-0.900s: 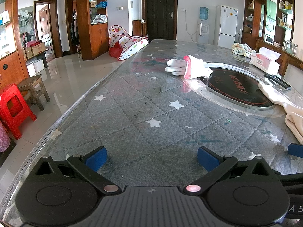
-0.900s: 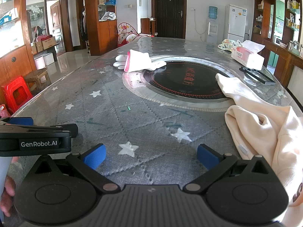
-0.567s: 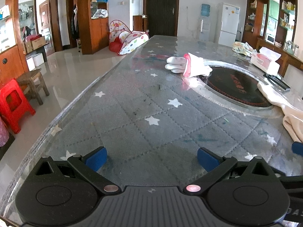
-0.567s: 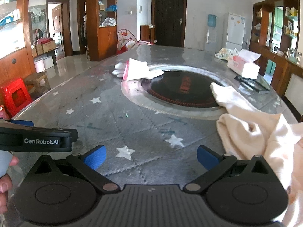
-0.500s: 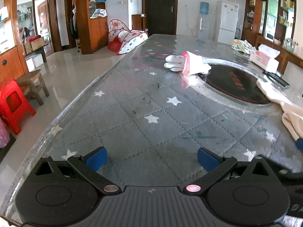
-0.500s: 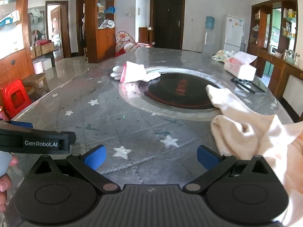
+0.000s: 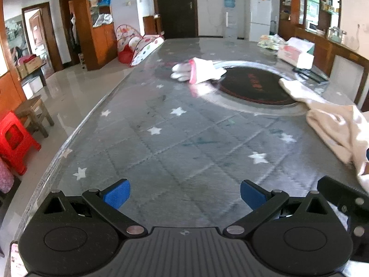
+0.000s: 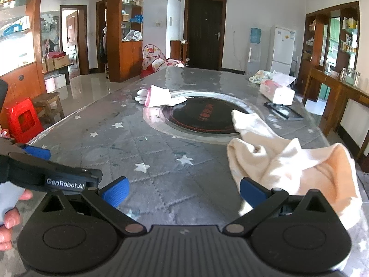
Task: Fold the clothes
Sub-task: 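Move both grippers toward the crumpled cream sweatshirt on the table, then grasp the sweatshirt edge with the left gripper while the right gripper grasps another edge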
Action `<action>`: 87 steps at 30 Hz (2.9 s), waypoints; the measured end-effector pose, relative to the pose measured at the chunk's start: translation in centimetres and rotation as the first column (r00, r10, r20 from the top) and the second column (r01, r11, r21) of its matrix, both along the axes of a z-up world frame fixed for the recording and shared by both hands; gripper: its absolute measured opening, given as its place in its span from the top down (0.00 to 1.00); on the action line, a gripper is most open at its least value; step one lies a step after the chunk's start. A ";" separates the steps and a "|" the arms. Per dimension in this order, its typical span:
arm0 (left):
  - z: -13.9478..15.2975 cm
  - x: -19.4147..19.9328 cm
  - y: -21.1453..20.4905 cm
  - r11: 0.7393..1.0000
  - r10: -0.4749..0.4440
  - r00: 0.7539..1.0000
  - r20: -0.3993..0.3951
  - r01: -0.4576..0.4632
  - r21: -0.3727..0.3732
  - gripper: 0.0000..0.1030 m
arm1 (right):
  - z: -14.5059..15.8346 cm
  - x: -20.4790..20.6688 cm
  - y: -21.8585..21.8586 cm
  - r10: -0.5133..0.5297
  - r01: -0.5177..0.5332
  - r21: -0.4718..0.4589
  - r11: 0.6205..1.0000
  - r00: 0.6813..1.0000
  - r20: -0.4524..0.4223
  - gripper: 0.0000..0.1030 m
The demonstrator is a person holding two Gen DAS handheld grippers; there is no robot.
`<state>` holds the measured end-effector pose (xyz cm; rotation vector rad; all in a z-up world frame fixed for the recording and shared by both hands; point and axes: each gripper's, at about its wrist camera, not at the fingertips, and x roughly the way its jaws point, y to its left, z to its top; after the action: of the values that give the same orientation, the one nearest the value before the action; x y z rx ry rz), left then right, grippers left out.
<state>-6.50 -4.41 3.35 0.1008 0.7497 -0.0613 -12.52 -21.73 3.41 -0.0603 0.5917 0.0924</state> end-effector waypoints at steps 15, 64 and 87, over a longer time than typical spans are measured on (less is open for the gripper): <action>4.4 -6.1 -4.3 0.987 -0.159 0.986 0.045 0.160 -0.014 0.00 | 2.5 -8.8 -4.1 -0.083 0.082 0.011 0.997 0.994 0.077 0.00; 3.3 2.6 -11.8 0.934 -0.355 0.931 -0.083 0.358 0.019 0.50 | -0.5 5.0 -14.1 -0.088 0.124 0.182 0.975 0.977 -0.192 0.59; 5.1 1.3 -9.5 0.920 -0.391 0.919 -0.039 0.391 -0.025 0.50 | -0.2 1.0 -6.6 0.214 -0.175 0.245 0.953 0.967 -0.140 0.94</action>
<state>-5.20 -13.95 8.47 0.2336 0.7631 -0.4534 -11.50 -28.37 3.24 0.1168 0.7365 0.3611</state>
